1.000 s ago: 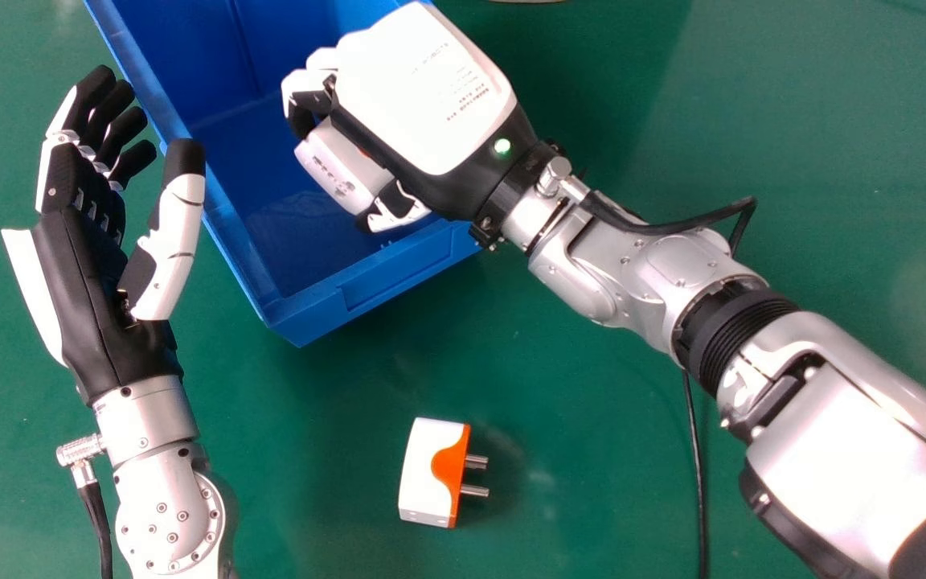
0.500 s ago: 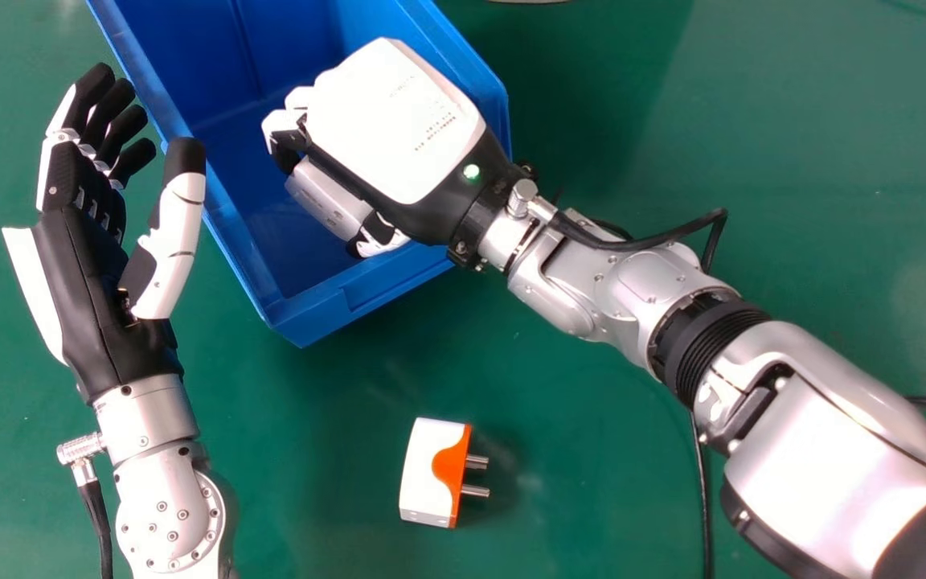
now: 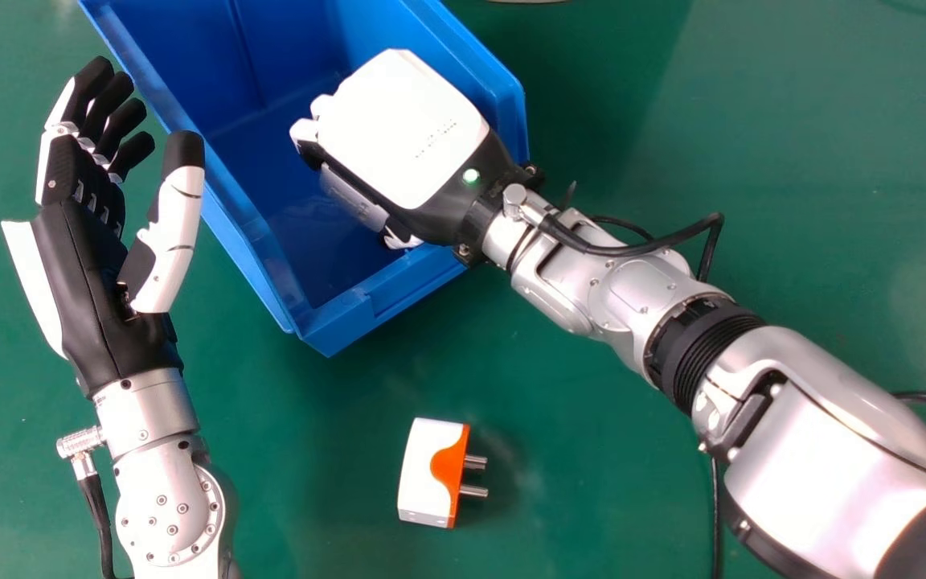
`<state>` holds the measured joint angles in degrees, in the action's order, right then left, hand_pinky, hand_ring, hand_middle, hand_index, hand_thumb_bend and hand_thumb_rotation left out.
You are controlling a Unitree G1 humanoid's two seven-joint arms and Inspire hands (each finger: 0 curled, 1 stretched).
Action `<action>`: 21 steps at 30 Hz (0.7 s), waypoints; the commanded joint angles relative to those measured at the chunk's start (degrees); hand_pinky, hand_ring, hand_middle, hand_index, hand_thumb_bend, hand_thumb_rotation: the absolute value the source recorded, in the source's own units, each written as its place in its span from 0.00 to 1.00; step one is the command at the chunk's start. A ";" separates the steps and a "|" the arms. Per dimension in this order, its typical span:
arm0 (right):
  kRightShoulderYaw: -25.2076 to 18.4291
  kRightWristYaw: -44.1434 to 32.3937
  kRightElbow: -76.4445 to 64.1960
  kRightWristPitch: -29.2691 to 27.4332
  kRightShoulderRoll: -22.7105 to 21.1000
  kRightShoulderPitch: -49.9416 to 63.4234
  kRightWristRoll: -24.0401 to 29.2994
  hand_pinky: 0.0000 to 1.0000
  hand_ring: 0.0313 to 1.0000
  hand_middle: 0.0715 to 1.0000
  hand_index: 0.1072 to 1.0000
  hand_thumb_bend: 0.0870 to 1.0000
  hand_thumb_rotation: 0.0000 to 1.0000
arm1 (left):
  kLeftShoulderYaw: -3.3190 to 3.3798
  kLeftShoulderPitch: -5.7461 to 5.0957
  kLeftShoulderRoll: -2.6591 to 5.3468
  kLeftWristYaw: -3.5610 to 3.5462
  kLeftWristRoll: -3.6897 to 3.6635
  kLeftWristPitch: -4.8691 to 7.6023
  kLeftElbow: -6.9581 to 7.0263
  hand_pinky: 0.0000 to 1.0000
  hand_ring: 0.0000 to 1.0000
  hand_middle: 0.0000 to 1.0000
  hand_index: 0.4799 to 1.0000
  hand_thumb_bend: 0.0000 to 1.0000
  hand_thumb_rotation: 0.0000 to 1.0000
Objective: Pick all objects and put in blue box
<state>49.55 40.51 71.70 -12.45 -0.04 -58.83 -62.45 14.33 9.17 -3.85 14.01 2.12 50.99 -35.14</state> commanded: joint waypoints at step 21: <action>-3.28 3.75 -6.92 2.52 -0.79 2.42 3.86 0.95 1.00 1.00 0.94 0.79 0.14 | -0.08 -0.58 -0.01 -0.05 0.31 1.97 0.75 0.76 0.80 0.82 0.62 0.66 0.45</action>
<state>48.13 42.94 67.43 -10.20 -0.56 -56.61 -60.78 14.41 9.04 -3.76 13.97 2.10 51.48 -35.38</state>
